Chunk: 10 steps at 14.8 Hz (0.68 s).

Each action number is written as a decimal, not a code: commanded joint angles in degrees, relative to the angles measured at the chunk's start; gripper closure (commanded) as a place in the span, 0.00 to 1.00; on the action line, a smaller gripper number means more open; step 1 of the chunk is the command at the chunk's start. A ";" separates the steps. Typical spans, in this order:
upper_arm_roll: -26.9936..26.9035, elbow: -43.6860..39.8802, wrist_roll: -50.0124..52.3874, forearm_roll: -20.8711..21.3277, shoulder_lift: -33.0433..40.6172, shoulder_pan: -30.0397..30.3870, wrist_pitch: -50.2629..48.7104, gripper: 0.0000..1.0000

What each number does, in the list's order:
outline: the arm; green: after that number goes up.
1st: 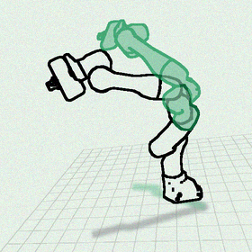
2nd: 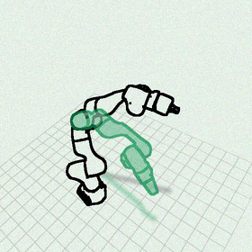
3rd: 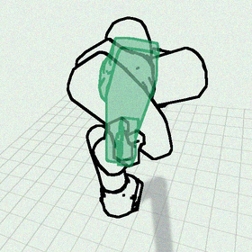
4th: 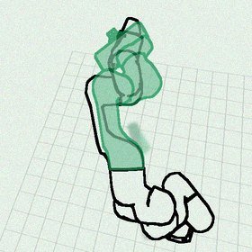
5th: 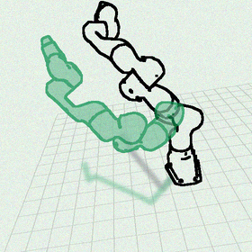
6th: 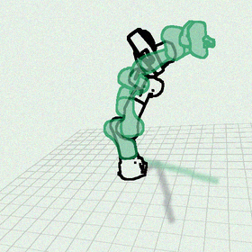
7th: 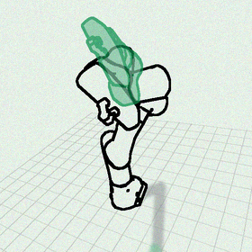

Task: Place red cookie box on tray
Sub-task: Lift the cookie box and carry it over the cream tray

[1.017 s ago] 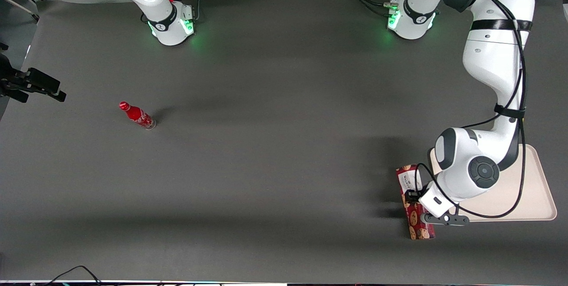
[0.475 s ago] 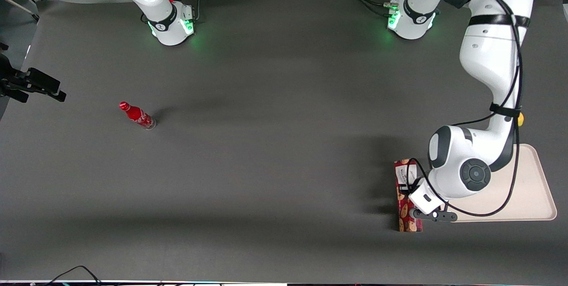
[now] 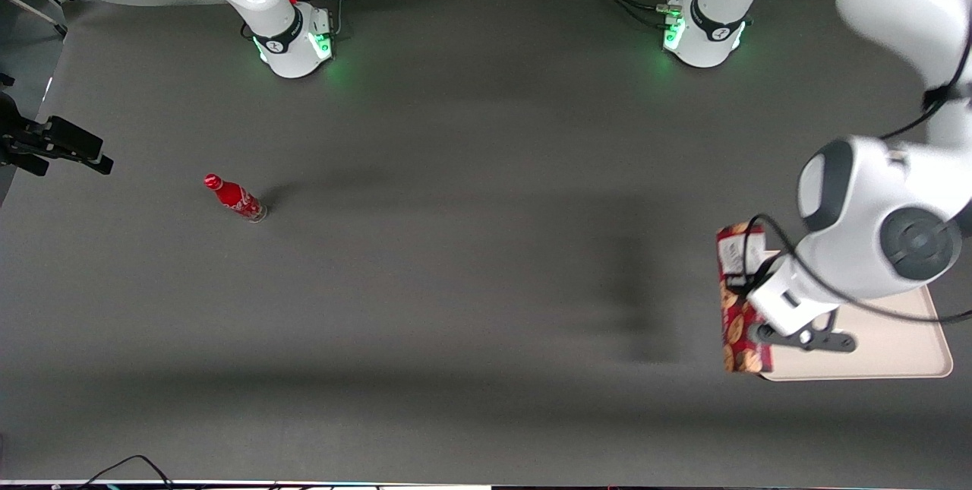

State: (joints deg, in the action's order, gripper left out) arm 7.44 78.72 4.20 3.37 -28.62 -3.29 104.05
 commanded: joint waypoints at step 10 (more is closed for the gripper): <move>-8.76 4.06 -9.56 -1.16 -3.98 5.04 6.32 1.00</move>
State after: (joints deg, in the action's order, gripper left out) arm -1.23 81.54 -6.32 3.80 -30.60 1.44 106.92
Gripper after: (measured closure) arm 0.925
